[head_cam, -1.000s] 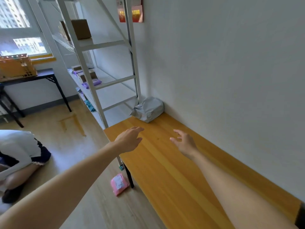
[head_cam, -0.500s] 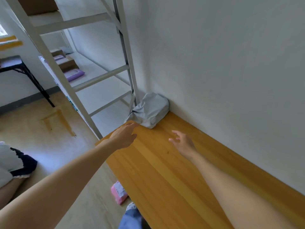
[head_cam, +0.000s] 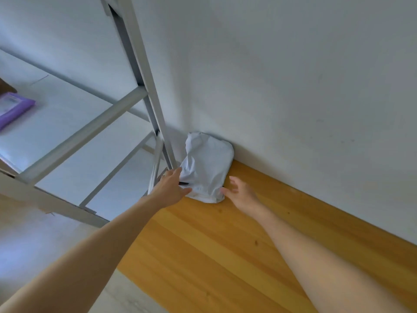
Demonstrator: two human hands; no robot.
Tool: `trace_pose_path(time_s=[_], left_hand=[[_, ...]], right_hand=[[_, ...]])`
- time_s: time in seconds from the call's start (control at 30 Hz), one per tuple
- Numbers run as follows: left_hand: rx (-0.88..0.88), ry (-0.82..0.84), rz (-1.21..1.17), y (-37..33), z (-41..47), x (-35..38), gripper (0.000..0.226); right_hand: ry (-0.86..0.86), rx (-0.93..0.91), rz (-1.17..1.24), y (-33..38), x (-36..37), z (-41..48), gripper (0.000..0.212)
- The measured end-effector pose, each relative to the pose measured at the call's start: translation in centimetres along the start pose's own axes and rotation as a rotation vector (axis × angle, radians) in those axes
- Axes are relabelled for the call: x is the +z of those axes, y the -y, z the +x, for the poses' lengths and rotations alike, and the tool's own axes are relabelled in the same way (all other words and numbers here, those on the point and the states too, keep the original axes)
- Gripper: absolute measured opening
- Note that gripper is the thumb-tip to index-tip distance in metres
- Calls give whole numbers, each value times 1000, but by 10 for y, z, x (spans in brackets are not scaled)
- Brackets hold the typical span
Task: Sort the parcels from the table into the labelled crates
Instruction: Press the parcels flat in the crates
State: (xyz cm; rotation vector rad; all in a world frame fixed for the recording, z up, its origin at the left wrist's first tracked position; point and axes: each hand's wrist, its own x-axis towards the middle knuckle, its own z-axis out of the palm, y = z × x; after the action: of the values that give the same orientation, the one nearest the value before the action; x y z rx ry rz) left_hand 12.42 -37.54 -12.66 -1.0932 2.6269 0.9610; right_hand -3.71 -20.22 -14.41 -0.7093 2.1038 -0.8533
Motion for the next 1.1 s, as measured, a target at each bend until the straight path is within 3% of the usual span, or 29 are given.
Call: trace_pose_path(time_s=[0.1,0.27,0.43,0.53,0.83,1.0,1.1], left_hand=[[-29,56,-51,18,32,0,85],[-29,115,-234,37,62,7,82],[-40,180,-303,45,79,13,77],[-31,189,-322,46,83,18,70],[-21,185,-424,30,73,0,39],[-21,143,-547,1,55,-21,46],[-16,133,-620,-17,38,-32,51]], right_hand=[[6,55,57,7,11,25,74],[-19,128,178,7,24,45,69],[-6,158,257,7,33,55,36],[-19,168,314,9,35,58,30],[-82,151,406,12,23,49,25],[-178,155,495,23,-2,27,45],[-199,137,502,30,-17,7,35]])
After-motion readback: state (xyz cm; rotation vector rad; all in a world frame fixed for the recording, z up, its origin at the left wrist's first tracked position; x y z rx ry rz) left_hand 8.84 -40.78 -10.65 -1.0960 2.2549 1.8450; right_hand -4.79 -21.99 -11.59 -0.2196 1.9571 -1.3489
